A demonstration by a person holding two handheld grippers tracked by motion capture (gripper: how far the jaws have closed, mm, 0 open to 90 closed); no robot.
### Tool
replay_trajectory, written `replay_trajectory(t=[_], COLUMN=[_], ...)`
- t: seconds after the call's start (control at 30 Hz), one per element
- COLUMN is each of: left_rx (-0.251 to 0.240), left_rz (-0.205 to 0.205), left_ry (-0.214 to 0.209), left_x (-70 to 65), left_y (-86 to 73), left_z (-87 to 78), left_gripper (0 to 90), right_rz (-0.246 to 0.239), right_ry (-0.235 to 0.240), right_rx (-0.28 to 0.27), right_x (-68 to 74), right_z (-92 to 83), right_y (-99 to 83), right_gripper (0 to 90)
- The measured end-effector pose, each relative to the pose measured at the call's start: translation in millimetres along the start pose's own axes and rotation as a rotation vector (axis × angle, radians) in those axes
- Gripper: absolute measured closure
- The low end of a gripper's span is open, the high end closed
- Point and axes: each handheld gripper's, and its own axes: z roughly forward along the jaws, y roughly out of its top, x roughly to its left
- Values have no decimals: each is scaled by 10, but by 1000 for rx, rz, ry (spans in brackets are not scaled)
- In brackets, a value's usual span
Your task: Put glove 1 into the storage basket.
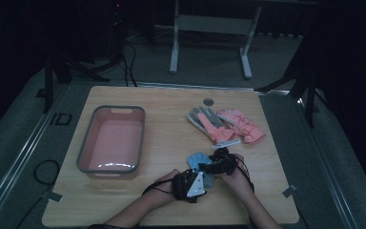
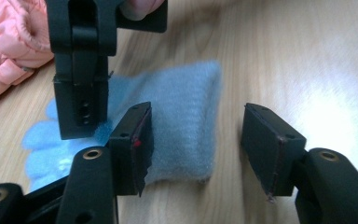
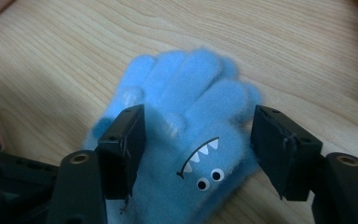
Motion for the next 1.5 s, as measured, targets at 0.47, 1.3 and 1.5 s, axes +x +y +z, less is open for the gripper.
replay_trajectory(t=[0.47,1.3,1.5], left_rx=[8,1,-9], left_rz=[-69,-132,-126], left_ry=[1,17,51], left_x=[77,224,342], left_y=[-17,53,150], left_z=[16,-154,-342], left_gripper=[701,770,772], right_rz=[-13,18,1], right_ry=[27,72,81], right_rx=[-24,-87,-126], right_x=[-33,22,75], right_z=[34,-80,-221], right_y=[8,130,329], right_gripper=[539,833,837])
